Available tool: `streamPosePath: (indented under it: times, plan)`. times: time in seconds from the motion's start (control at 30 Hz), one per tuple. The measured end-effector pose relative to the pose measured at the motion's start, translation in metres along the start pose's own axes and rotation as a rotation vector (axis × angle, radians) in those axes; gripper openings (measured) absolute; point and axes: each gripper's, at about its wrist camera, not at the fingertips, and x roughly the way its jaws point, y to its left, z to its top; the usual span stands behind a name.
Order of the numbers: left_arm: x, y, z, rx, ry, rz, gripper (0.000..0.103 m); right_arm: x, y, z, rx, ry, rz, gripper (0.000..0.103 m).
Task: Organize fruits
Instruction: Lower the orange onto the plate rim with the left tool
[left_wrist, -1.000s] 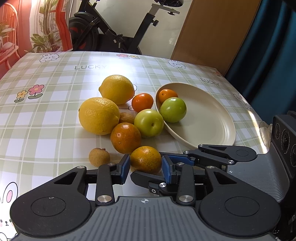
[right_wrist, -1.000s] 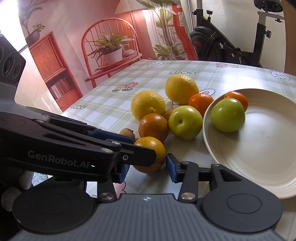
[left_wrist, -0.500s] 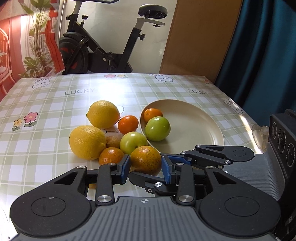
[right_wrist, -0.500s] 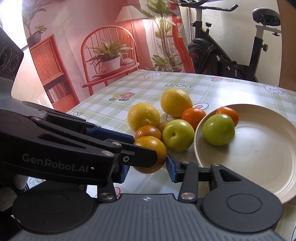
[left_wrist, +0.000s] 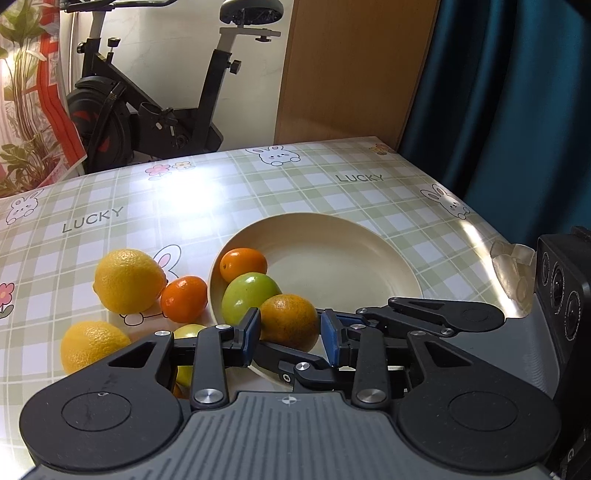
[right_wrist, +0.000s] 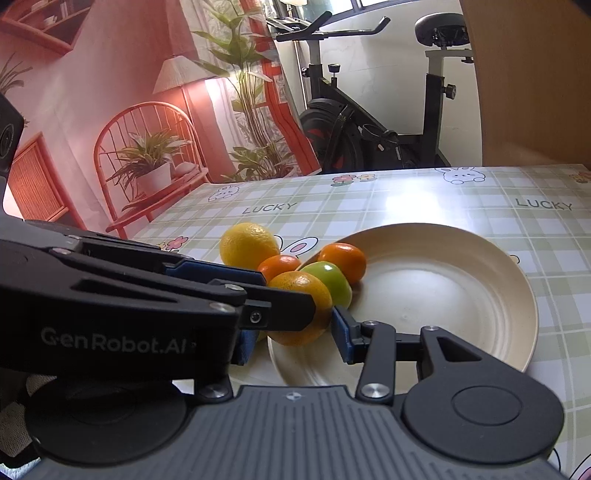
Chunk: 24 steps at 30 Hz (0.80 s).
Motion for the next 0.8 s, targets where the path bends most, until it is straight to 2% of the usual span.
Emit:
streamPosePath:
  times: [0.23, 0.47, 0.8]
  plan:
    - [0.016, 0.006, 0.006, -0.015, 0.023, 0.013, 0.037, 0.015, -0.013, 0.000, 0.043, 0.031, 0.011, 0.045]
    - [0.025, 0.013, 0.010, -0.025, 0.030, 0.044, 0.037, 0.029, -0.012, 0.005, 0.012, 0.050, 0.002, 0.045]
    - [0.020, 0.020, 0.008, -0.047, 0.010, 0.082, 0.038, 0.029, -0.003, 0.001, -0.017, 0.004, -0.025, 0.046]
